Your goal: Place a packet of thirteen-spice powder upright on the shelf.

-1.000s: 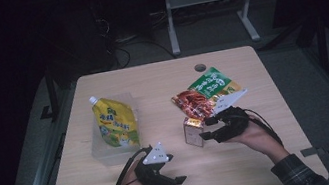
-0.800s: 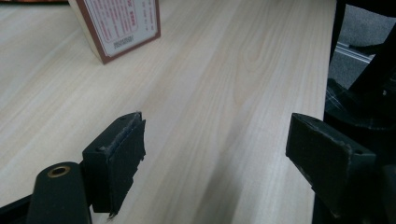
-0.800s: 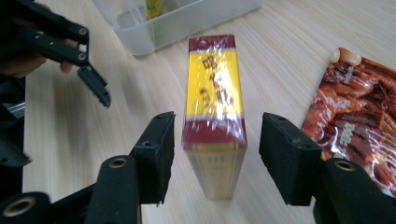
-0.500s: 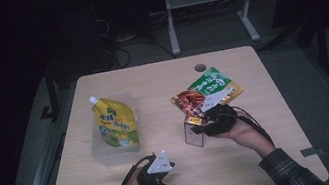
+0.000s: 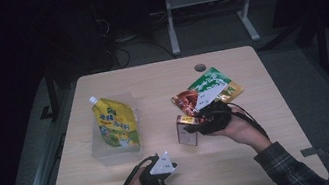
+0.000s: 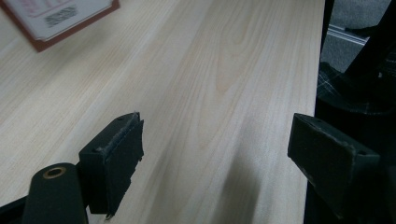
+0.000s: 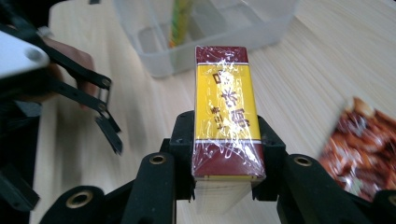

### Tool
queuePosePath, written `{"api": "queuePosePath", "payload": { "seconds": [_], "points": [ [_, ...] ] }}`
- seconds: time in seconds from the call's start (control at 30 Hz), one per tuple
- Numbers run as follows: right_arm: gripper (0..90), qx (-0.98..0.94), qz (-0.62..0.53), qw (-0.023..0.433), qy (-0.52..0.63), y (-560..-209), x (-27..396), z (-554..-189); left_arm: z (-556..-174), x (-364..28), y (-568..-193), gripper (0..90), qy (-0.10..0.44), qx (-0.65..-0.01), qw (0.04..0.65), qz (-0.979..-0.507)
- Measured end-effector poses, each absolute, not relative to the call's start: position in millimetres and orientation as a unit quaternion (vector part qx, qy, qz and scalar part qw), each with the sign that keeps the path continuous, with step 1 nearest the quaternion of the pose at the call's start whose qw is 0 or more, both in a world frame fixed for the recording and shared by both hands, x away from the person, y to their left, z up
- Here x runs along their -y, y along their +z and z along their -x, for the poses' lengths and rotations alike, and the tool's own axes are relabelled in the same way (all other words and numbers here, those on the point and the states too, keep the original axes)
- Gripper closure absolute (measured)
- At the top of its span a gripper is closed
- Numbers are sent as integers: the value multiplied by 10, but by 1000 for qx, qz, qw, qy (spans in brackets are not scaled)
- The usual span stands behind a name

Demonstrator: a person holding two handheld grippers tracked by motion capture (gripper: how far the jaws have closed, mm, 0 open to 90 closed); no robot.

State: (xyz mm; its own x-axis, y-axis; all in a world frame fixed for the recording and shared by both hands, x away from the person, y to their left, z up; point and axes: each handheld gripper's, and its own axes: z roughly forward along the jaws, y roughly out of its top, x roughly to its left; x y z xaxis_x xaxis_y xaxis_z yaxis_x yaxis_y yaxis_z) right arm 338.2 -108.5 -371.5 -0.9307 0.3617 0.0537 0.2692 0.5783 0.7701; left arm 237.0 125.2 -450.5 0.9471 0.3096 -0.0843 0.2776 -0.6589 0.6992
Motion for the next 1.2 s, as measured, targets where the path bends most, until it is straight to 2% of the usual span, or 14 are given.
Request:
{"api": "queuePosePath", "payload": {
  "seconds": [0.7, 1.2],
  "points": [
    [669, -887, -114, 14, 447, -3317, 430, -3508, -2365, -1242, -4511, 173, 17, -162, 378, -911],
    [668, -889, -67, 15, 453, -3195, -22, -3568, -2354, -1220, -4521, 173, 14, -160, 386, -908]
  ]
}}
